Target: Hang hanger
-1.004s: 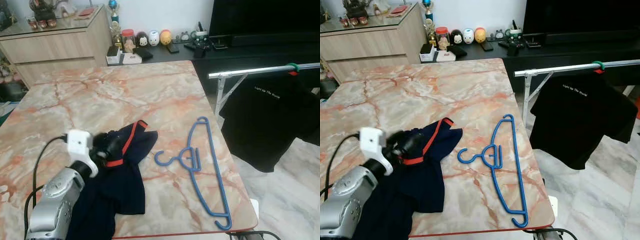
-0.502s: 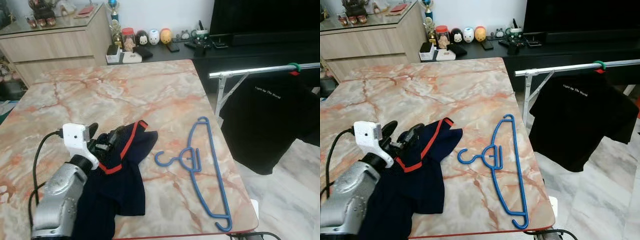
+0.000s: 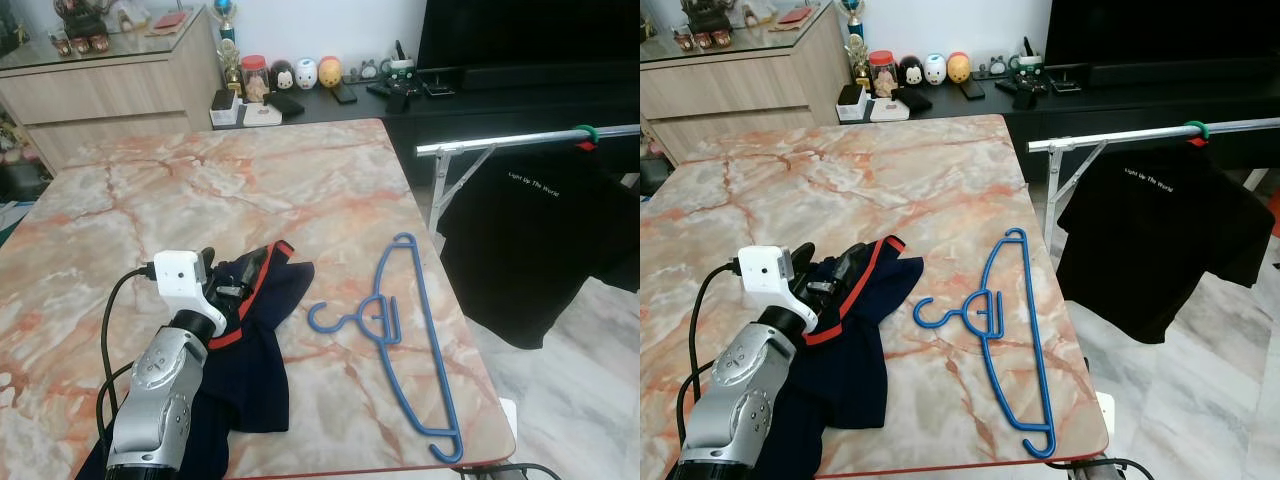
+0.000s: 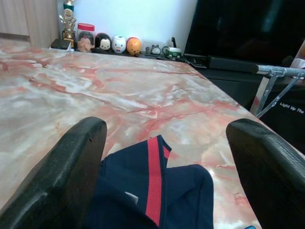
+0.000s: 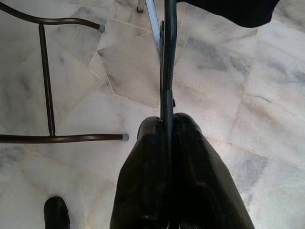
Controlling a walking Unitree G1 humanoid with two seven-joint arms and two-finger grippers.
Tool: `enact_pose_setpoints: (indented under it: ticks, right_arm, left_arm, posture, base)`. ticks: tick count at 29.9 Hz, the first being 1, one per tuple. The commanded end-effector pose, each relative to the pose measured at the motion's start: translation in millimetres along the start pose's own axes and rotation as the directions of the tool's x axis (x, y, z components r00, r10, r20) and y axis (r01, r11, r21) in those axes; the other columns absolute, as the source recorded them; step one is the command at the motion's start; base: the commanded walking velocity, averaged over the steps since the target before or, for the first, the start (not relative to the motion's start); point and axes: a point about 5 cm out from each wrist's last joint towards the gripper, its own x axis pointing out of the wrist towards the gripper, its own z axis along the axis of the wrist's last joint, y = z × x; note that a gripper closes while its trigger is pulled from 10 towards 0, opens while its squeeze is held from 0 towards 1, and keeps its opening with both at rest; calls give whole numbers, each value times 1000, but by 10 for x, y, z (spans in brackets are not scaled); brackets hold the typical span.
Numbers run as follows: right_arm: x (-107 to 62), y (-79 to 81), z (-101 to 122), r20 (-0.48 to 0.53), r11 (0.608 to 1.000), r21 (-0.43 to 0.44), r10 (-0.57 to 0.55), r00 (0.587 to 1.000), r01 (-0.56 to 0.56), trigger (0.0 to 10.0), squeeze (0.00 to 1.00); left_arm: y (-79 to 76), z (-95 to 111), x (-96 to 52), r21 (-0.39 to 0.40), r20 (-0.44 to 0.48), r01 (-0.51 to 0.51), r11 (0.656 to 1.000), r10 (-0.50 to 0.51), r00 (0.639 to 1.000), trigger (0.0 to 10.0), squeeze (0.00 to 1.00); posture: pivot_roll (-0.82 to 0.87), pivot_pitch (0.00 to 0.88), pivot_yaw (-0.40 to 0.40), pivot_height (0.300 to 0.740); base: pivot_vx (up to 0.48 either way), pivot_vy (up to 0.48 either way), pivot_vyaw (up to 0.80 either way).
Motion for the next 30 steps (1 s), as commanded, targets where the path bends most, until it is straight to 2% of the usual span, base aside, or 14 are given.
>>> enact_pose_setpoints:
  ticks: [1,15,30]
  right_arm:
    - [8,23,26,10,1000,8,1,1000,-1,10000,0]
    - [6,27,19,9,1000,6,-1,1000,1,10000,0]
    - [3,37,7,6,1000,7,0,1000,0,10000,0]
  left_arm:
    - [2,31,20,22,11,-1,1000,1,1000,10000,0]
    - [-9,27,35,26,20,5,1000,-5,1000,10000,0]
    - [-31,44,53,26,30,16,1000,-16,999,10000,0]
  posture:
    - [68,0,47,740]
    - [69,0,48,740]
    - [69,0,53,740]
  base:
    - [-251,0,0]
    - [-248,0,0]
    - [0,0,0]
